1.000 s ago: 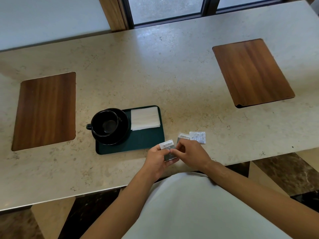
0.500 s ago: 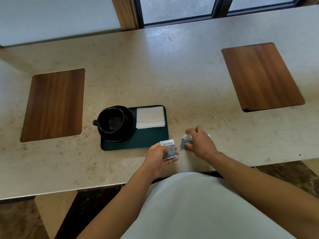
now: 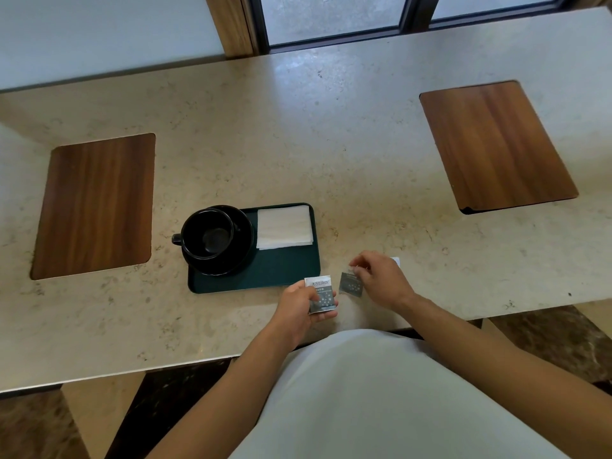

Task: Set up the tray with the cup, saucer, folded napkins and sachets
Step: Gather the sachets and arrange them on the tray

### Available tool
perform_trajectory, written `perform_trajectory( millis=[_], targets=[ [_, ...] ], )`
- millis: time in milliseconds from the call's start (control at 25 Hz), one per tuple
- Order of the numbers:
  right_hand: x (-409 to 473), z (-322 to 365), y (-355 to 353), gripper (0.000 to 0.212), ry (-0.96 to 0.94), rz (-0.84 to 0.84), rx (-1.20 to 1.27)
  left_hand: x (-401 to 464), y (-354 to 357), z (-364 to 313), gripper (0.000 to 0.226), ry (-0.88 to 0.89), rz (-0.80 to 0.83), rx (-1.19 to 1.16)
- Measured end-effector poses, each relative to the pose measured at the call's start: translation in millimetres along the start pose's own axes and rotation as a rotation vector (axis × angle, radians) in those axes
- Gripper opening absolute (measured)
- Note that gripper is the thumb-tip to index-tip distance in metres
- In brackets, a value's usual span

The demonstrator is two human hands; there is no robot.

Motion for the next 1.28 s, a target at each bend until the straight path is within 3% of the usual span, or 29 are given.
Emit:
perform_trajectory(
  millis=[160, 240, 400, 760, 920, 1120, 1280],
  targets=[
    [1.6, 4.5, -28.9, 0.016, 0.182, -0.095, 0.383, -2.1, 4.2, -3.1, 0.041, -0.059, 0.036, -0.025],
    [-1.1, 14.7, -30.5, 0.016, 0.152, 0.013, 0.435, -3.8, 8.7, -4.1, 0.044, -0.094, 0.065, -0.067],
    [-10.6, 34.9, -9.9, 0.014, -0.013, 0.156, 0.209, -2.8, 19.8, -6.8, 0.047, -0.111, 0.151, -0.039],
    [-5.7, 20.5, -8.8, 0.02, -0.002, -0.03, 0.214, 0.0, 23.6, -7.8, 0.035, -0.073, 0.137, 0.057],
    [4.7, -12.7, -26.5, 0.034, 0.08, -0.163, -0.031, 0.8, 20.6, -7.6, 0.034, -0.065, 0.106, 0.068],
    [-0.4, -36.3, -26.2, 0.056, 0.083, -0.077, -0.373, 1.0, 17.1, -5.7, 0.026, -0.072, 0.09, 0.058],
    [-4.7, -36.5, -20.5, 0.049, 0.082, -0.059, -0.396, 1.6, 18.3, -6.0, 0.027, -0.07, 0.094, 0.071]
  ],
)
Point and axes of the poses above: each hand's wrist, its own x-axis towards the middle knuckle, its own y-axis out of the palm, z = x × y, the point moved 4 cm from there along x, towards the middle knuckle, and after that the axes turned 1 degree about -z, right-handed, at the moved point
